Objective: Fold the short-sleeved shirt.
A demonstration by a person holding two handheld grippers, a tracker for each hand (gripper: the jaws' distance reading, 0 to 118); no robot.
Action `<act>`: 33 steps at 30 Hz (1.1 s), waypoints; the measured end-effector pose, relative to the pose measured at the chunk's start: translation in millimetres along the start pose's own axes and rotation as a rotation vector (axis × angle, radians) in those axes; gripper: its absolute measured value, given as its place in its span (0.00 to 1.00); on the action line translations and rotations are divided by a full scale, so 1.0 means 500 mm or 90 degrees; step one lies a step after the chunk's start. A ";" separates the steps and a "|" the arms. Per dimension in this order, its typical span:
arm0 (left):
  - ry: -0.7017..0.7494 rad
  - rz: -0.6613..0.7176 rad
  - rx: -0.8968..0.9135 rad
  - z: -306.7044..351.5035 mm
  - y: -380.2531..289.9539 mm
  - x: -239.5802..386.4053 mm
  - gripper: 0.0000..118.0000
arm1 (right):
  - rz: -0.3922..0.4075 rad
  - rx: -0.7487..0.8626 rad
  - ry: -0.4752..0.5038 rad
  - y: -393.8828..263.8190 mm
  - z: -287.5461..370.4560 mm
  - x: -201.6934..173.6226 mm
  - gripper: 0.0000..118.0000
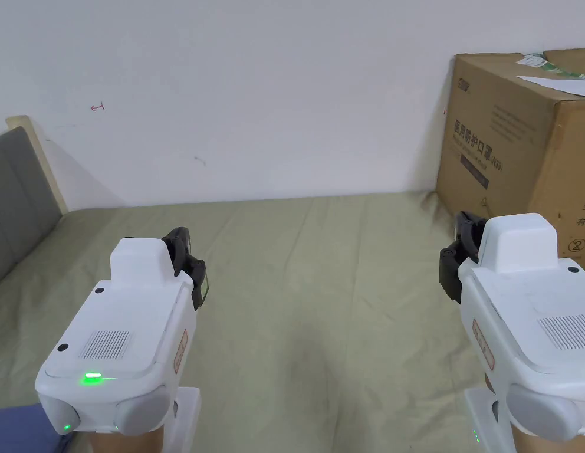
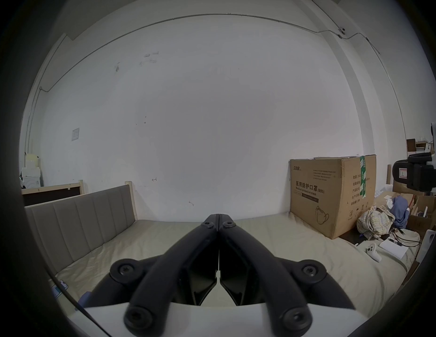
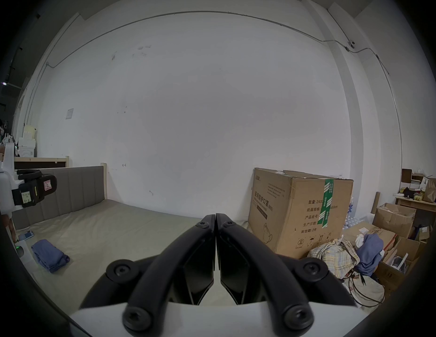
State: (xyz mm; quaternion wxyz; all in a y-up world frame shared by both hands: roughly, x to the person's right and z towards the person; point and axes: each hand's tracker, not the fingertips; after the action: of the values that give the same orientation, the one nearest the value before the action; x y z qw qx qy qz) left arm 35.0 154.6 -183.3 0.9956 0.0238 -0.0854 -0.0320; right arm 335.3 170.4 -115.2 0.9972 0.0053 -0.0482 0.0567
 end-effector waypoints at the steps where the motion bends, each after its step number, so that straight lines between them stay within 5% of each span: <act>1: -0.002 0.000 -0.001 0.000 0.000 0.000 0.00 | 0.000 0.000 0.000 0.000 0.000 0.000 0.00; 33: 0.008 -0.004 -0.002 0.001 0.001 -0.008 0.00 | 0.002 -0.002 0.001 -0.001 -0.001 -0.005 0.00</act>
State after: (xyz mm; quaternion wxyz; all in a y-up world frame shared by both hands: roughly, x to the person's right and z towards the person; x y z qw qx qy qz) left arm 30.7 155.3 -183.3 0.9960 0.0226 -0.0786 -0.0353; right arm 332.8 169.7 -116.1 0.9972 0.0037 -0.0476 0.0582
